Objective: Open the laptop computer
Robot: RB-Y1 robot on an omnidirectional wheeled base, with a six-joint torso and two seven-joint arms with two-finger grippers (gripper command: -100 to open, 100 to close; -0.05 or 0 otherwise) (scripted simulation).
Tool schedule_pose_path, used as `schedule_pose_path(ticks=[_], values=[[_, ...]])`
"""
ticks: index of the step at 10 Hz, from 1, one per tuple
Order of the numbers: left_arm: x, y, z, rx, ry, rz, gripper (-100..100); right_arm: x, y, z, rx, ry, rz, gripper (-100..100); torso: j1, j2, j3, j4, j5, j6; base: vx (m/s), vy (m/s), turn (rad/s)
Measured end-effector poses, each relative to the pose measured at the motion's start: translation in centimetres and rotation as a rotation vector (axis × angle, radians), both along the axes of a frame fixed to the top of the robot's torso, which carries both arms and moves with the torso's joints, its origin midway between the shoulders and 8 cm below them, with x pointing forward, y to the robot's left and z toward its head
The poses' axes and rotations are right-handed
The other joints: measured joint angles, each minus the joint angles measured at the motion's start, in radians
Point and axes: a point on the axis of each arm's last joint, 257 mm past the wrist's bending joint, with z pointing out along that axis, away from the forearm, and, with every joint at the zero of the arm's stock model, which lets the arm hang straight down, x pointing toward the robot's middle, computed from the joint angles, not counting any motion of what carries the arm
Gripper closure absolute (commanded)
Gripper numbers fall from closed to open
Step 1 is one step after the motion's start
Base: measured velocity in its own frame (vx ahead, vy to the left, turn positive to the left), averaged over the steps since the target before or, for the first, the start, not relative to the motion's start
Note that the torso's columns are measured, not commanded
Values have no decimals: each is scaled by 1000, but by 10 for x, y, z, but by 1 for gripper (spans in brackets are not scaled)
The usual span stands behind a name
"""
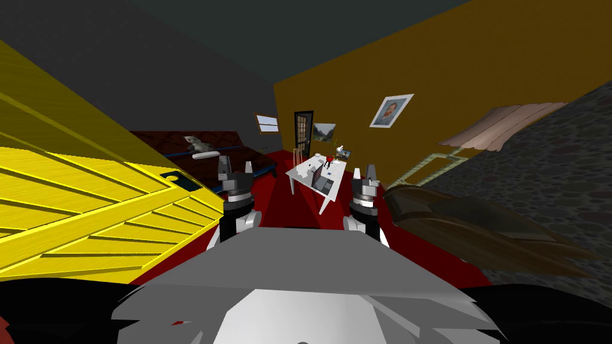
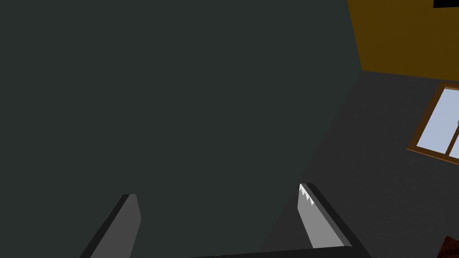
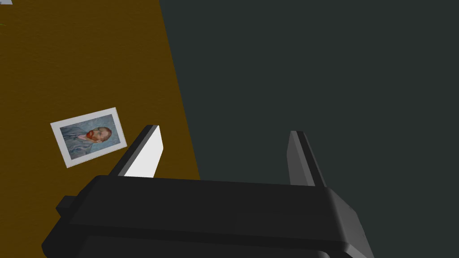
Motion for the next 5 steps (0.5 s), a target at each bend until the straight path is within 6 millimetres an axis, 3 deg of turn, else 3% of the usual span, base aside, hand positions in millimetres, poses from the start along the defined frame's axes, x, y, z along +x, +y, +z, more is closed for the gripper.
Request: schedule_pose_path(ticks=[2, 5], values=[[0, 0, 0, 0, 0, 0, 0, 0, 0, 0, 0, 0, 0, 0, 0, 104, -210, 105, 0, 0, 0, 0, 0], [0, 0, 0, 0, 0, 0, 0, 0, 0, 0, 0, 0, 0, 0, 0, 322, -644, 322, 0, 0, 0, 0, 0]])
